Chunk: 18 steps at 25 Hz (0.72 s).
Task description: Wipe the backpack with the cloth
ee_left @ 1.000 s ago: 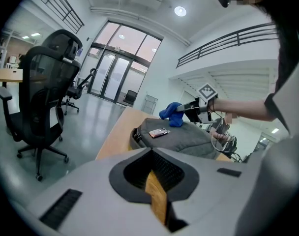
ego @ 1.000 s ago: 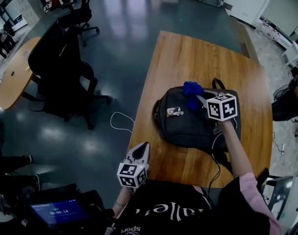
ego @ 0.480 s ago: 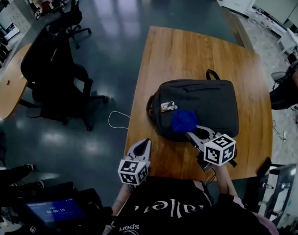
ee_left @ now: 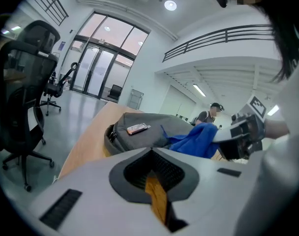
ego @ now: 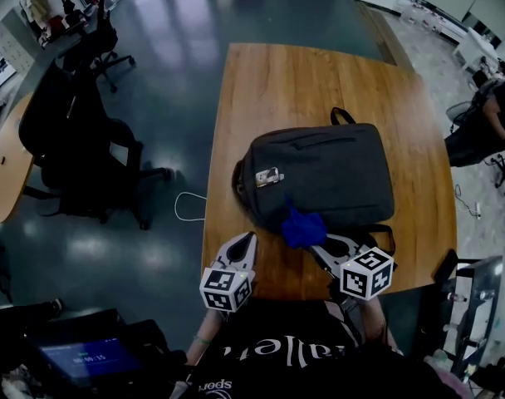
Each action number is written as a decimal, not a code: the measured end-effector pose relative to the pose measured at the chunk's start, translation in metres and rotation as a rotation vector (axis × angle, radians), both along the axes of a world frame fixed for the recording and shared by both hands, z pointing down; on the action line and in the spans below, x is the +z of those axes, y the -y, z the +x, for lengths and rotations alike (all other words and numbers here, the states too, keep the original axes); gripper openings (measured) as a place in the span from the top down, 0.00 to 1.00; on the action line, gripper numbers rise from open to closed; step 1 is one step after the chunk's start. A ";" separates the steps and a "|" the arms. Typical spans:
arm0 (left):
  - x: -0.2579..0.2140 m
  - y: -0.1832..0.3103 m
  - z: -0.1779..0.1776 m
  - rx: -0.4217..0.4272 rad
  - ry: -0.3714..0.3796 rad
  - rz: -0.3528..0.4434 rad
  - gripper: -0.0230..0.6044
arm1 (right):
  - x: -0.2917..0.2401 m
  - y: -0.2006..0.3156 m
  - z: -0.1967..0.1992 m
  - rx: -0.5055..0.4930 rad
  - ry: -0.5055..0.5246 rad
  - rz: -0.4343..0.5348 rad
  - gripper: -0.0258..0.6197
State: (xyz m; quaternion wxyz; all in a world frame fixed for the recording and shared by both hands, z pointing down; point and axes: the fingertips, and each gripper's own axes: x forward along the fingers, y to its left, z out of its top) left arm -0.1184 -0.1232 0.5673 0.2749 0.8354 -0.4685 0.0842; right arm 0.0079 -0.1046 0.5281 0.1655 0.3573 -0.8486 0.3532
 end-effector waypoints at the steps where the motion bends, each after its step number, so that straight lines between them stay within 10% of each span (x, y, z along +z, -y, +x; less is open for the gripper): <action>1: 0.000 0.000 0.002 0.005 0.001 0.003 0.97 | -0.011 0.007 0.001 0.005 0.016 0.022 0.87; 7: -0.005 -0.002 0.003 -0.003 0.006 0.000 0.97 | -0.093 0.086 0.022 0.003 0.020 0.226 0.87; 18: -0.009 -0.002 -0.017 -0.052 0.007 0.017 0.97 | -0.117 0.258 0.080 0.088 -0.285 0.382 0.87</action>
